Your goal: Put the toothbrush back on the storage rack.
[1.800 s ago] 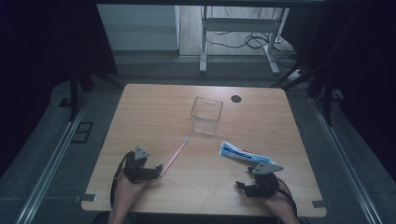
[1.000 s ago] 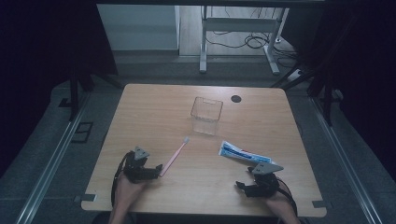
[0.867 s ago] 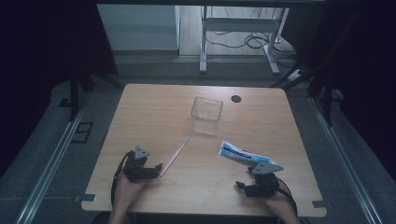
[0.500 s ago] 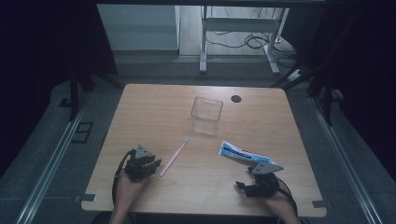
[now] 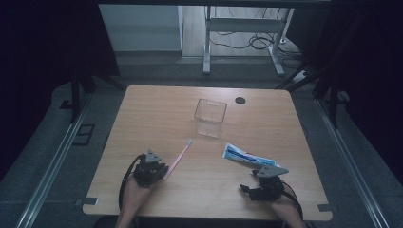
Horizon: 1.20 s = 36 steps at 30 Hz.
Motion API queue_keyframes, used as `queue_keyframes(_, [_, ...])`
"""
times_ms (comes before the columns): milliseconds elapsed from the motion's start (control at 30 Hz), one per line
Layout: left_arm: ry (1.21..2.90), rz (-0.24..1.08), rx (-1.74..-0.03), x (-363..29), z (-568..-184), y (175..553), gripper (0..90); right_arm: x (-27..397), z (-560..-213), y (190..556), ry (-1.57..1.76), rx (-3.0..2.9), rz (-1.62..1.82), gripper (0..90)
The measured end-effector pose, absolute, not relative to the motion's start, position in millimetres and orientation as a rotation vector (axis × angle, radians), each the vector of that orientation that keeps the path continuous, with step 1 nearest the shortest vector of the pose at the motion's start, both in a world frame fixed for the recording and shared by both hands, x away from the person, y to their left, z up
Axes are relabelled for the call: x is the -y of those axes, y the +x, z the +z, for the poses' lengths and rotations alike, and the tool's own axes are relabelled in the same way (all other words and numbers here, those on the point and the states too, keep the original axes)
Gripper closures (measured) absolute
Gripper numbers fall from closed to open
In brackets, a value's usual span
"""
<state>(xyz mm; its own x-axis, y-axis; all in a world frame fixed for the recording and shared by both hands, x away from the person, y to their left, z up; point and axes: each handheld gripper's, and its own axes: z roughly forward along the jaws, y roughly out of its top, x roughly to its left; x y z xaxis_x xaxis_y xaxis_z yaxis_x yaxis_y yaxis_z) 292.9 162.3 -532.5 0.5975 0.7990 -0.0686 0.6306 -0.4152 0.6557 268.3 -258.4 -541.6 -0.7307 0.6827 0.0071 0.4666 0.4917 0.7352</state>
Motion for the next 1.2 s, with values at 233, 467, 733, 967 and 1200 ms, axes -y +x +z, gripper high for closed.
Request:
queue_keyframes(233, [2.193, 0.328, -1.106, -154, -532, 289, 77.5, 258, -542, 268, 0.972, -2.454, 1.080, 22.6])
queue_keyframes(467, [2.172, 0.312, -1.127, -158, -529, 291, 75.3, 258, -542, 268, 0.973, -2.454, 1.081, 22.6])
queue_keyframes(733, [2.171, 0.258, -1.139, -160, -522, 297, 70.2, 258, -542, 268, 0.973, -2.453, 1.079, 22.6])
queue_keyframes(967, [2.211, 0.201, -1.155, -153, -519, 311, 68.8, 258, -542, 269, 0.976, -2.450, 1.078, 22.6])
queue_keyframes(1200, [2.259, 0.139, -1.193, -145, -510, 330, 66.7, 258, -542, 269, 0.975, -2.450, 1.077, 22.6])
